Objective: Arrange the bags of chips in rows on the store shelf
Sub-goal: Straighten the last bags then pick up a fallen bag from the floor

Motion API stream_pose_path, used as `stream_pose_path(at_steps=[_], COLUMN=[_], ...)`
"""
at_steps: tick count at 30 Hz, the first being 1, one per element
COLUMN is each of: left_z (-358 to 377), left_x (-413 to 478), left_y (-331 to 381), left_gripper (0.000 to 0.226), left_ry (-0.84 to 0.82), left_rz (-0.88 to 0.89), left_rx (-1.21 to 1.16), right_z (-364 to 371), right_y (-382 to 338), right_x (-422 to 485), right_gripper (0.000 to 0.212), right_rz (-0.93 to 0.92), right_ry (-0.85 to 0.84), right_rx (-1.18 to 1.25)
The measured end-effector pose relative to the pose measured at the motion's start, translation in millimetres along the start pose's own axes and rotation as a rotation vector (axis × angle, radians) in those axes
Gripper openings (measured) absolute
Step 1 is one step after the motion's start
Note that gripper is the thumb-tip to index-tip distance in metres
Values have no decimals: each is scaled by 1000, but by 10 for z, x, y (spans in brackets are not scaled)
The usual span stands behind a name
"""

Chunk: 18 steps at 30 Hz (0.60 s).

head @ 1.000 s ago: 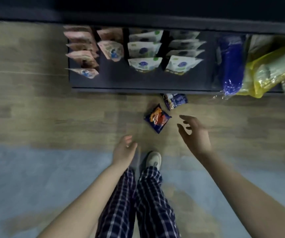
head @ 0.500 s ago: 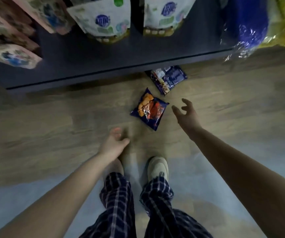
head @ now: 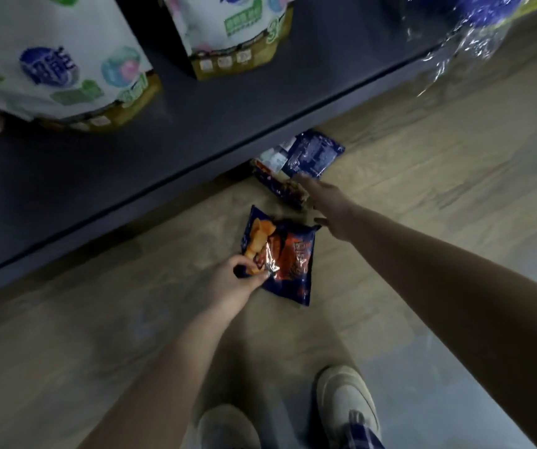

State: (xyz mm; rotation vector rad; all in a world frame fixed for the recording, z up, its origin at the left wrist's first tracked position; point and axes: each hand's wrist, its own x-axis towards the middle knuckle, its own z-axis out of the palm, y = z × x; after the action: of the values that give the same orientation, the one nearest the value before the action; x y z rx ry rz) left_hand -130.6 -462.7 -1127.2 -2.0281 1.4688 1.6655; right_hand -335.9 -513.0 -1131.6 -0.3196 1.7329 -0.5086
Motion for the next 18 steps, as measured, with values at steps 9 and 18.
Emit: stream_pose_path(at_steps=[9, 18], left_z=[-31, -385], left_x=[-383, -2198], left_y=[-28, 817], left_gripper=[25, 25], left_ry=[160, 204], left_rz=[-125, -94], left_rx=[-142, -314], right_z=[-58, -444], right_y=[123, -244], right_x=[-436, -2457], right_gripper=[27, 26], right_rz=[28, -122], right_ry=[135, 403], right_rx=[181, 140])
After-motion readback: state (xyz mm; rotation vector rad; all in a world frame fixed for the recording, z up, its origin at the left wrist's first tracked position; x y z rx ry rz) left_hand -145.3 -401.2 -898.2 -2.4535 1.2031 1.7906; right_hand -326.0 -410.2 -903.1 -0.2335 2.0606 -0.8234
